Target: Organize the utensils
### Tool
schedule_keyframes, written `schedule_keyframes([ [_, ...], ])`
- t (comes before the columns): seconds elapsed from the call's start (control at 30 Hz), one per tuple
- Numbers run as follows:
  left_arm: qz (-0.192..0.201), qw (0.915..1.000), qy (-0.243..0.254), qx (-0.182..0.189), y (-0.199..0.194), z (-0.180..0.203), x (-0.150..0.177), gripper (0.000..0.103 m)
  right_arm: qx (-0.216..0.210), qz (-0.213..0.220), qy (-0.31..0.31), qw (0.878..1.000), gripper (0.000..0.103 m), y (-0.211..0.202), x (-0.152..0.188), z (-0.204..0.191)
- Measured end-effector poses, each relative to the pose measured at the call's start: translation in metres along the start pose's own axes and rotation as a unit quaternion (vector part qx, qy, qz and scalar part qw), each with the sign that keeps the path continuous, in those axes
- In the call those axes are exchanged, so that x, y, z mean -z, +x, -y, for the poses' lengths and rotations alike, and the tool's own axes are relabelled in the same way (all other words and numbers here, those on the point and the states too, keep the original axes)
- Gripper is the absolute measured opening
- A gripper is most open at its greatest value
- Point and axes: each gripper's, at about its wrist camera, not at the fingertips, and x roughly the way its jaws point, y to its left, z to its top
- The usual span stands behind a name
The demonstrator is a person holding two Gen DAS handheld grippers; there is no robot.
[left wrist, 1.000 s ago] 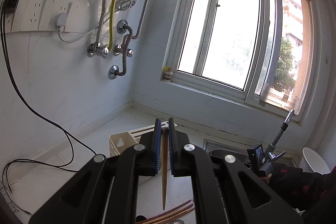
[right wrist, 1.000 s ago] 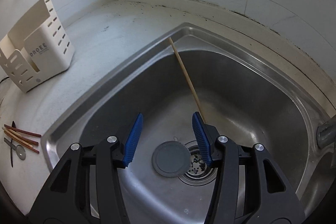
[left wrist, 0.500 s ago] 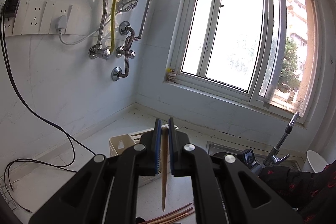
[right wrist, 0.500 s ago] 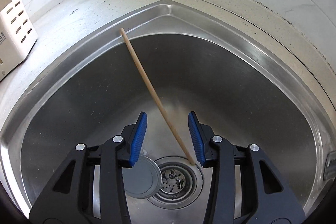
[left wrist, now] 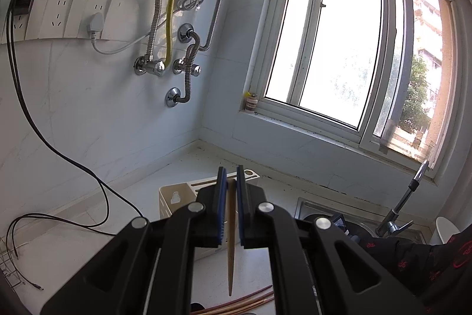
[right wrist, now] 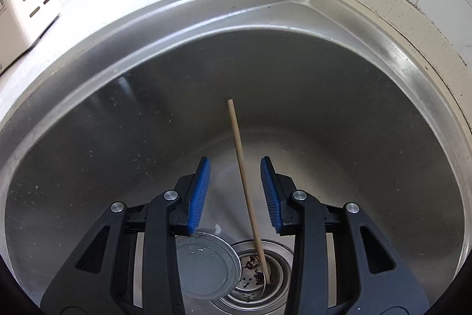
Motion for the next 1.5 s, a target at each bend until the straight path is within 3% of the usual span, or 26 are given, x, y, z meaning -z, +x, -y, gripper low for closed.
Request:
schedule_keyframes([
  [0.33,-0.007,0.9999,0.002,-0.015,0.003,0.001,0.000,0.006,0.002,-0.017,0.003,1.000,0.027,0.032,-0.006,0.005],
  [0.5,-0.010,0.9997,0.001,-0.022,0.004,0.000,0.001,0.006,0.004,-0.015,-0.005,1.000,0.019,0.042,-0.007,-0.003],
  [0.63,-0.012,0.9996,0.000,-0.024,0.003,0.000,0.001,0.006,0.005,-0.013,-0.003,1.000,0.009,0.042,-0.006,-0.002],
  [0.8,-0.011,0.9997,0.003,-0.023,0.002,0.001,0.001,0.006,0.017,0.000,0.005,1.000,0.007,0.033,-0.006,0.004],
  [1.0,-0.005,0.9999,0.006,-0.008,0.006,0.003,-0.002,0.006,0.020,0.046,0.042,0.998,0.006,-0.021,-0.004,0.010],
  [1.2,0.005,0.9997,0.008,0.021,0.018,0.009,-0.003,0.006,0.034,0.121,0.059,0.990,0.005,-0.114,-0.005,0.016],
  [1.4,0.009,0.9993,0.001,0.035,0.027,0.007,-0.006,0.006,0.037,0.205,0.059,0.976,0.005,-0.205,-0.021,0.002],
  [1.5,0.024,0.9992,0.005,0.030,0.024,0.006,-0.011,0.006,0.020,0.254,0.058,0.965,0.005,-0.258,-0.028,-0.007],
])
